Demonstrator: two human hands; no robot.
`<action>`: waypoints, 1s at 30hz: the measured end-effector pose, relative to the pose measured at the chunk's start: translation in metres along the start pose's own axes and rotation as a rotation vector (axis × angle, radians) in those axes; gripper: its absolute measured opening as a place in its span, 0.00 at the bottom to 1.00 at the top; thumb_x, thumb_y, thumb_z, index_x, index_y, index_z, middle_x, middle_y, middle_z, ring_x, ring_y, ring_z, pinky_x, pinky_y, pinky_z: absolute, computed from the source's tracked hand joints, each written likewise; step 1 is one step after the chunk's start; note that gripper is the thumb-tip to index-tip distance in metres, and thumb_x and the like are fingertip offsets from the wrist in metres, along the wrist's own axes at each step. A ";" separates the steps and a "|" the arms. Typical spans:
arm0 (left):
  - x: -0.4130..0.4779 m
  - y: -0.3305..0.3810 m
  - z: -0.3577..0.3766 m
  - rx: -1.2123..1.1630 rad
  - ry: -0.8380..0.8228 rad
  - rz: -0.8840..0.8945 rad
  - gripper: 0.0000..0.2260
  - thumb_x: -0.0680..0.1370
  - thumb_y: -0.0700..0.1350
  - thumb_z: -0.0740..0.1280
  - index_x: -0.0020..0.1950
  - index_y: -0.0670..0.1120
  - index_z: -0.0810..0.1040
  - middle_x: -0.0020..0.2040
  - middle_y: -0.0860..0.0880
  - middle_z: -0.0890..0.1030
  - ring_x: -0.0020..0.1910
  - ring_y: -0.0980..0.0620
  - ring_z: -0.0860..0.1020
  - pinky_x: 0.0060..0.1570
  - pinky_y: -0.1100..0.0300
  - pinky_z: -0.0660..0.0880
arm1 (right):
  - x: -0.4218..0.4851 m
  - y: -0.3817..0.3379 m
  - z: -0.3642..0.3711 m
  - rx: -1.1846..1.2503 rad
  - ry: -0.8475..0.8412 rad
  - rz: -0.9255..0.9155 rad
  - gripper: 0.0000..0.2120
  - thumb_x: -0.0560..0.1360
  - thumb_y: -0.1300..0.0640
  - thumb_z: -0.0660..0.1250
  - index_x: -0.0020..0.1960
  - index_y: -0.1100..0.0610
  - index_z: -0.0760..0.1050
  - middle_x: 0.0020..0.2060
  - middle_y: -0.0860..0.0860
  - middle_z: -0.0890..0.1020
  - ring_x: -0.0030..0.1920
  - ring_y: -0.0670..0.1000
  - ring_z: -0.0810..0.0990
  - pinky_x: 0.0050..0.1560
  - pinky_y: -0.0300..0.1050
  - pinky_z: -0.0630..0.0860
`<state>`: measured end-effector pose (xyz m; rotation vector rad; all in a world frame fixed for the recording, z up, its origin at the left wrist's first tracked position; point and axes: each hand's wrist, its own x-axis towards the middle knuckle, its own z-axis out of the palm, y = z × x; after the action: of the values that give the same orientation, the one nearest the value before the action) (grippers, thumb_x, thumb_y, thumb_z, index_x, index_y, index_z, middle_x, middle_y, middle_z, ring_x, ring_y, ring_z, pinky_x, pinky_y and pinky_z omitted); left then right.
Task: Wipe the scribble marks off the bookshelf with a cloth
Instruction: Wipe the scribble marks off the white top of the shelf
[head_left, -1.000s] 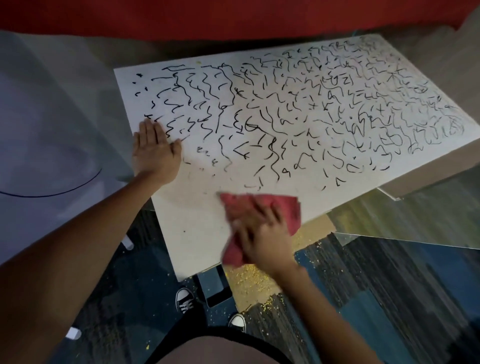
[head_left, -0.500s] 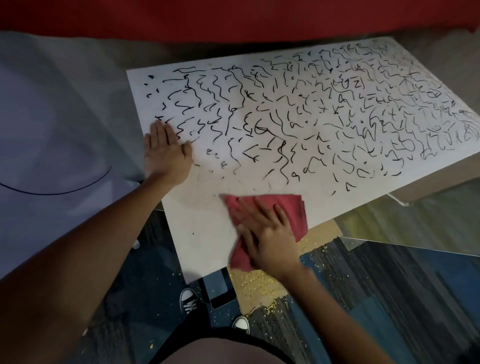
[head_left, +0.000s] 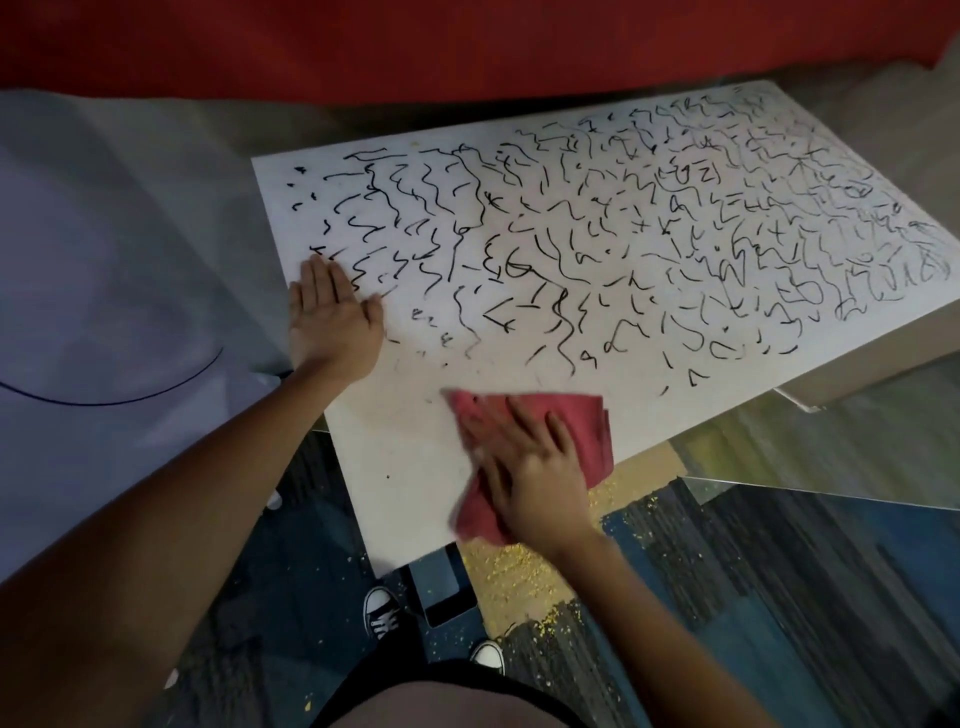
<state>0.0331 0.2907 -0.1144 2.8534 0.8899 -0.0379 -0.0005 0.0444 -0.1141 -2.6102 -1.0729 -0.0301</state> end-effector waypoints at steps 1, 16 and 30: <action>0.000 0.000 -0.001 0.000 -0.004 0.001 0.28 0.84 0.52 0.46 0.77 0.35 0.46 0.78 0.36 0.46 0.77 0.41 0.45 0.74 0.51 0.41 | 0.016 0.007 -0.003 0.007 -0.037 0.036 0.21 0.79 0.48 0.50 0.70 0.46 0.69 0.66 0.45 0.75 0.69 0.55 0.71 0.68 0.63 0.63; 0.003 0.001 -0.001 0.000 -0.028 -0.022 0.28 0.84 0.52 0.44 0.77 0.35 0.45 0.78 0.37 0.45 0.77 0.42 0.43 0.74 0.51 0.40 | -0.024 -0.047 0.023 0.056 -0.077 -0.488 0.19 0.74 0.49 0.59 0.63 0.44 0.76 0.65 0.42 0.76 0.68 0.49 0.70 0.67 0.54 0.61; 0.002 0.000 -0.002 -0.029 -0.028 -0.019 0.28 0.84 0.52 0.45 0.77 0.35 0.45 0.78 0.37 0.46 0.78 0.43 0.43 0.74 0.51 0.40 | -0.008 -0.051 0.019 0.091 -0.088 -0.511 0.18 0.75 0.48 0.56 0.61 0.44 0.78 0.63 0.42 0.77 0.68 0.50 0.71 0.67 0.66 0.63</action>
<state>0.0353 0.2922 -0.1127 2.8112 0.9044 -0.0667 -0.0434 0.0785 -0.1193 -2.2097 -1.7002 0.0177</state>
